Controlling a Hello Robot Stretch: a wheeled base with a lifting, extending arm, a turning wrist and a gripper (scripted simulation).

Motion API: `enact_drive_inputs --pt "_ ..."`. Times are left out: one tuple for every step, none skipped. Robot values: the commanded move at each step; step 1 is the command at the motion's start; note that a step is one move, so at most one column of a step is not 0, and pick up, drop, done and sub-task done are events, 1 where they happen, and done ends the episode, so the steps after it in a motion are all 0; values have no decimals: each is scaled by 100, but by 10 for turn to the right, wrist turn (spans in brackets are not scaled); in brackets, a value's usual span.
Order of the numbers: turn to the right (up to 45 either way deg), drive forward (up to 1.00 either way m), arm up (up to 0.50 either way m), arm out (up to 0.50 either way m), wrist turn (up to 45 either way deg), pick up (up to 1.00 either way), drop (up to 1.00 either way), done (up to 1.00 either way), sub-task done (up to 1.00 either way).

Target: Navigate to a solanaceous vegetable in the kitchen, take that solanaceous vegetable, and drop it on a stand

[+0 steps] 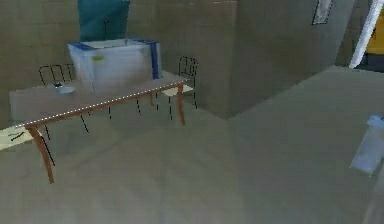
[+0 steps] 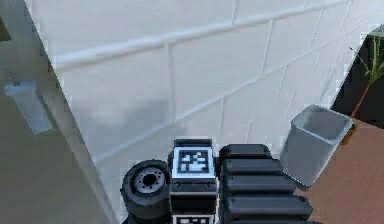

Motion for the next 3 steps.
enact_drive_inputs --pt "0 35 0 0 0 0 0 0 0" --pt "390 0 0 0 0 0 0 0 0" --pt "0 100 0 0 0 0 0 0 0"
